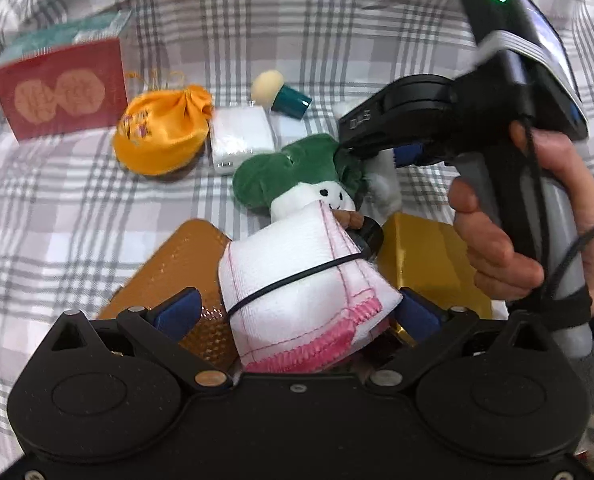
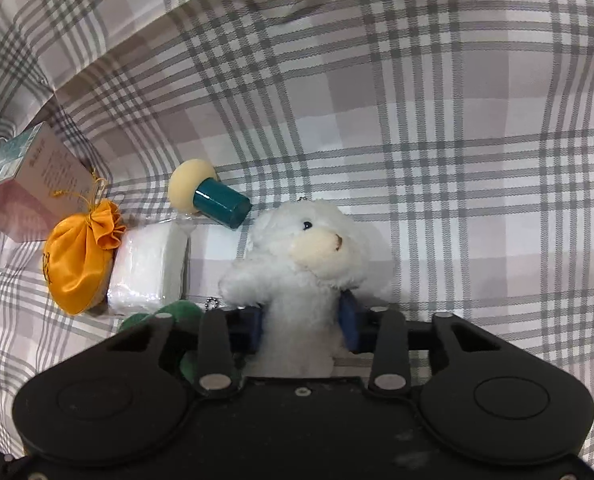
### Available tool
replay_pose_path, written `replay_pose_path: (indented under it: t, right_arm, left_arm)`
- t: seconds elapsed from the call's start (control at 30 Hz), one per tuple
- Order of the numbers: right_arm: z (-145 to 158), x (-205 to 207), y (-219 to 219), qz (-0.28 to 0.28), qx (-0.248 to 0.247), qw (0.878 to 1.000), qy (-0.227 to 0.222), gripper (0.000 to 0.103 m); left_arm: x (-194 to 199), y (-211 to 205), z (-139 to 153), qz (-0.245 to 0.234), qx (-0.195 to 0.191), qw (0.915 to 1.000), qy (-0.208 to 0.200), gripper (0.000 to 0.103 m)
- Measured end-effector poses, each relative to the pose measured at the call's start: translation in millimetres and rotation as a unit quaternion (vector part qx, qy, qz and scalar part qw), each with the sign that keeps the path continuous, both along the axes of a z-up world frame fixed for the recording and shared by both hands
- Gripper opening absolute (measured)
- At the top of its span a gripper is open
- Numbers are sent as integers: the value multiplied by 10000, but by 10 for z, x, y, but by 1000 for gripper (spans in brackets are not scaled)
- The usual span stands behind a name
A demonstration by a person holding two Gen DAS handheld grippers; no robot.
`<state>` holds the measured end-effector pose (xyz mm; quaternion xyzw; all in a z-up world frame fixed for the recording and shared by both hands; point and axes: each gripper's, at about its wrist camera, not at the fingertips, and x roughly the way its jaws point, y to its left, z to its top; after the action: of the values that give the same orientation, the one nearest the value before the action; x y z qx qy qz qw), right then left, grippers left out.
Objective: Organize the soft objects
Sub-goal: 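Grasp the white-pink towel with the left tool while the right tool grasps the white bear, then carry the towel with the left tool while the right tool carries the bear to the basket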
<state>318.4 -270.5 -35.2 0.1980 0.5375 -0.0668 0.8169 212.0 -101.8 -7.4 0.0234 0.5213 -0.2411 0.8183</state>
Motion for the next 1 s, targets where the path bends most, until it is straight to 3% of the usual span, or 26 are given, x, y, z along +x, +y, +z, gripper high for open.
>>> replay_pose_path:
  t: [0.2, 0.47, 0.73, 1.0]
  right_arm:
    - [69, -46, -97, -95, 62, 9998, -159, 25]
    - [272, -150, -203, -222, -82, 9991, -360, 24]
    - [520, -509, -298, -533, -428, 9960, -580, 24]
    - [652, -1048, -455, -872, -669, 9929, -454, 24]
  left_arm:
    - [79, 17, -4, 38, -219, 9995, 241, 95]
    - [170, 71, -4, 136, -463, 9980, 400, 88]
    - [-53, 104, 258, 117, -253, 9995, -160, 88]
    - [-311, 185, 429, 101, 1, 9987, -495, 88]
